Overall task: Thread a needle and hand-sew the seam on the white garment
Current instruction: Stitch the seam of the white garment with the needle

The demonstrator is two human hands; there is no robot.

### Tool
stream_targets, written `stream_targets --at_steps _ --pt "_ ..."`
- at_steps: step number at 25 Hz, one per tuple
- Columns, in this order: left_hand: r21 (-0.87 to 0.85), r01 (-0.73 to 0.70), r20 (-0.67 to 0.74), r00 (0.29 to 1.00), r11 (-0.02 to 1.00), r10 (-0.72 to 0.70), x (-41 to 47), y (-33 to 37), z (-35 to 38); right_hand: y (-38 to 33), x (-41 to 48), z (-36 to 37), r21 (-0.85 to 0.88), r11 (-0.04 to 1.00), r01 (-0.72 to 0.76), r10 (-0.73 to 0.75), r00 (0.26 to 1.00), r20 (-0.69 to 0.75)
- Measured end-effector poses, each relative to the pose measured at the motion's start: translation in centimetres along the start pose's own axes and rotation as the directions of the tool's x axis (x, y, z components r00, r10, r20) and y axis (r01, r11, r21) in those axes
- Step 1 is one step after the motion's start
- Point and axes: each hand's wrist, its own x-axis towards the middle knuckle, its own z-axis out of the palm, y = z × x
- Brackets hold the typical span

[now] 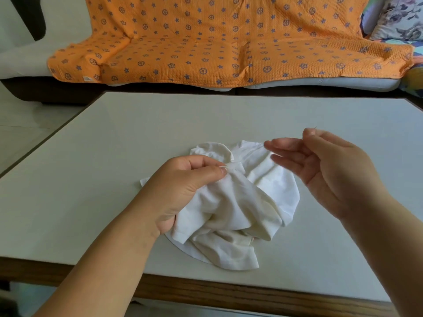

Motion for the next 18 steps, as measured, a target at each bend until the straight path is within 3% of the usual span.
stream_targets --at_steps 1,2,4,6,10,18 --pt "-0.002 -0.009 0.017 1.0 1.0 0.009 -0.1 0.0 -0.1 0.2 0.2 -0.3 -0.273 0.955 0.115 -0.136 0.989 -0.06" --pt "-0.004 -0.019 0.034 0.999 1.0 0.019 -0.1 0.1 -0.1 0.4 0.2 -0.5 -0.536 0.823 0.187 -0.263 0.962 -0.07" --pt "-0.013 -0.037 0.069 0.997 0.999 0.038 -0.2 0.1 -0.1 0.8 0.1 -0.8 -0.804 0.538 0.253 -0.395 0.918 0.025" --pt "-0.022 -0.055 0.092 0.994 0.998 0.057 -0.3 0.2 -0.2 1.0 0.2 -1.0 -0.877 0.393 0.278 -0.417 0.903 0.1" --pt "-0.111 -0.055 0.159 0.985 0.992 0.072 -0.4 0.3 -0.5 1.8 1.8 -2.5 -0.95 0.203 0.238 -0.412 0.901 0.138" --pt "-0.336 -0.013 0.33 0.935 0.942 0.131 -0.5 0.6 -1.3 4.1 3.8 -3.7 -0.994 0.031 0.104 -0.221 0.971 0.095"
